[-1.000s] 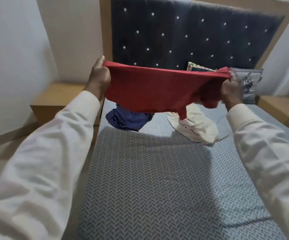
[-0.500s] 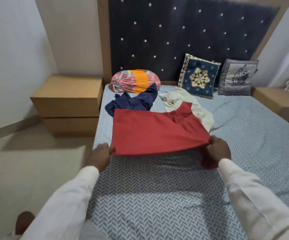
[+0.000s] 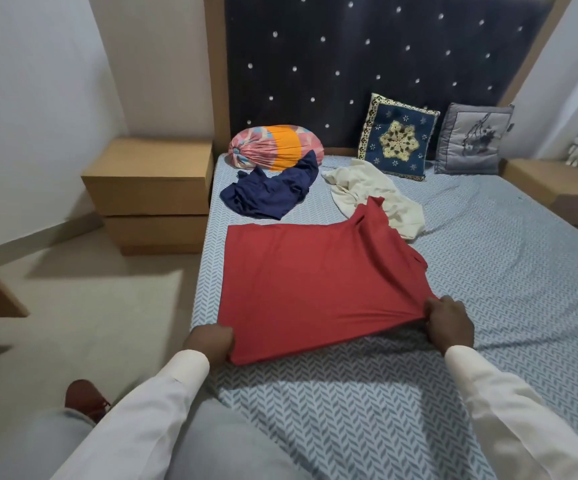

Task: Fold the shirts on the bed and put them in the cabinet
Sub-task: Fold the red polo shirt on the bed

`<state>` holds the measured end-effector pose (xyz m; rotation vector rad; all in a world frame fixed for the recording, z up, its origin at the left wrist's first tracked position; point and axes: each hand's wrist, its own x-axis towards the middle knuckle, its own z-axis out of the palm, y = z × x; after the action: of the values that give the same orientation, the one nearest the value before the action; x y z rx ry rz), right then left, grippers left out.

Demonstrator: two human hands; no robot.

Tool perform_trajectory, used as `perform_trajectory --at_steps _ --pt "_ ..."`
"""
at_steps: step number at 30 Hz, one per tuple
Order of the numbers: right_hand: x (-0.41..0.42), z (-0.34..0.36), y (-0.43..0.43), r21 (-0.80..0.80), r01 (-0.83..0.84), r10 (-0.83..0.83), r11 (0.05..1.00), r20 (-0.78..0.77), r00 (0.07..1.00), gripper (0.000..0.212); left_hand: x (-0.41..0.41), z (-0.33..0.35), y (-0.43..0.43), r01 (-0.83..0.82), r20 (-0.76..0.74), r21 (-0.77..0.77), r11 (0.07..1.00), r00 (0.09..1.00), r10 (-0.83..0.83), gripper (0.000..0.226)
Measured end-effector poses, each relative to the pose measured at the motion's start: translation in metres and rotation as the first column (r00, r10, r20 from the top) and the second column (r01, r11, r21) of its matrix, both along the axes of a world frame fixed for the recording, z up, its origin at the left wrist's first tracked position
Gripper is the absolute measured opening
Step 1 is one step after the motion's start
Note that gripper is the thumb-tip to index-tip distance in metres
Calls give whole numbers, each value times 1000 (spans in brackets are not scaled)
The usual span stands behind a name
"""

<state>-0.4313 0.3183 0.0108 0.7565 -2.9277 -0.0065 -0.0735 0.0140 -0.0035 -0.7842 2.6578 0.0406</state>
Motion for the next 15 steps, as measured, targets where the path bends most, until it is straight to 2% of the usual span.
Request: perform_trajectory --at_steps 4,9,12,15 --pt "29 -10 31 -70 -16 14 997 -32 999 11 20 -6 27 51 84 -50 997 995 -46 29" --pt "61 -20 68 -197 -34 22 980 -63 998 24 38 -9 50 93 127 -105 990 989 -80 29" --pt "78 -22 84 -308 35 -61 951 -74 995 26 45 -7 61 100 136 -141 985 987 -80 29" --pt "95 -29 93 -364 128 -138 923 -2 990 26 46 -7 66 90 174 -125 988 982 -68 31"
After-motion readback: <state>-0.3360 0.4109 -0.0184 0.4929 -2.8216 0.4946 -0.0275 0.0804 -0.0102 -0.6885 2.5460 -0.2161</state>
